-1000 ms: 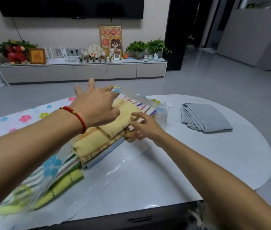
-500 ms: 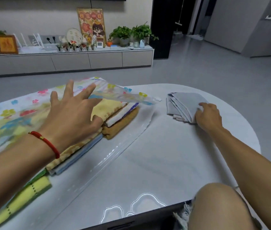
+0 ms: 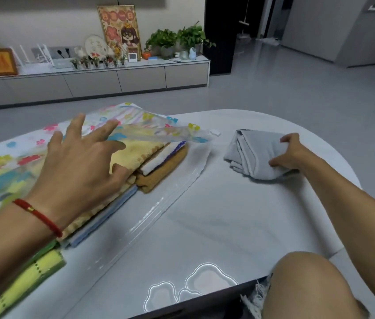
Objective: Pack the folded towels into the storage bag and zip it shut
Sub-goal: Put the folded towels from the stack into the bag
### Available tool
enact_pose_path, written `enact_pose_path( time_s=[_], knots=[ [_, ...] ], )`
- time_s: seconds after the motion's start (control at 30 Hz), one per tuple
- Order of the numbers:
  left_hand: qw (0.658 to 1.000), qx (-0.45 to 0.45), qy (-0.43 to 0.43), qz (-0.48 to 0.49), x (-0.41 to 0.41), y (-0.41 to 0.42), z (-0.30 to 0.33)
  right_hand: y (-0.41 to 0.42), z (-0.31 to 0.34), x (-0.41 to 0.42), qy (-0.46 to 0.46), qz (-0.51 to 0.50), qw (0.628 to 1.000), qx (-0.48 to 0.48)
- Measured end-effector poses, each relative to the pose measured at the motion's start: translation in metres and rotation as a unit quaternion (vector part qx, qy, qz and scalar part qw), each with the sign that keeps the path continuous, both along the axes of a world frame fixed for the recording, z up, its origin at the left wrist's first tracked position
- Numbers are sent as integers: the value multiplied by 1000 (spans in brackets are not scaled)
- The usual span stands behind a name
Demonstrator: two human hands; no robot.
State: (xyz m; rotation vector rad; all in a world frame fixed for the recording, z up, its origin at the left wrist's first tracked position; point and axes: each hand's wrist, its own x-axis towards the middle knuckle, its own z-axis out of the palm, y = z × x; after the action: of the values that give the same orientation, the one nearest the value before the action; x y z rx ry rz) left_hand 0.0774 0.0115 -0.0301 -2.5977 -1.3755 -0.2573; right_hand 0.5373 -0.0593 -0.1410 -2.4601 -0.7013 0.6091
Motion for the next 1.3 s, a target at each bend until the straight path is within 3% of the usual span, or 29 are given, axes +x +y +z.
enact_pose_path(
  time_s=[0.13, 0.2, 0.3, 0.5, 0.63, 0.73, 0.83, 0.9, 0.97, 1.1, 1.2, 1.3],
  knots=[
    [999, 7, 46, 29, -27, -11, 5, -44, 15, -31, 143, 27, 988, 48],
    [998, 1, 54, 44, -43, -19, 8, -70, 27, -52, 279, 21, 952, 127],
    [995, -10, 63, 73, -70, -31, 9, -101, 46, -88, 385, 75, 897, 202],
    [989, -61, 75, 111, -122, -36, 22, -113, 89, -172, 389, 273, 862, 175],
    [991, -94, 42, 88, -128, -29, 55, -84, 99, -246, 462, 357, 799, 144],
    [990, -117, -3, 79, -126, -26, 81, -42, 101, -321, 511, 371, 751, 191],
    [989, -130, -43, 53, -129, -21, 98, 2, 90, -397, 572, 278, 700, 325],
    [989, -135, -57, 35, -131, -17, 102, 26, 68, -440, 525, 216, 741, 359],
    [989, -131, -59, 32, -133, -16, 102, 35, 40, -476, 474, 201, 797, 317],
    [988, -141, -63, 32, -135, -20, 92, 37, 4, -511, 359, 253, 855, 277],
    [987, -149, -62, 14, -137, -22, 86, 36, 8, -501, 314, 345, 850, 243],
    [984, -151, -91, -8, -139, -29, 78, 18, 2, -480, 96, 459, 842, 266]
  ],
)
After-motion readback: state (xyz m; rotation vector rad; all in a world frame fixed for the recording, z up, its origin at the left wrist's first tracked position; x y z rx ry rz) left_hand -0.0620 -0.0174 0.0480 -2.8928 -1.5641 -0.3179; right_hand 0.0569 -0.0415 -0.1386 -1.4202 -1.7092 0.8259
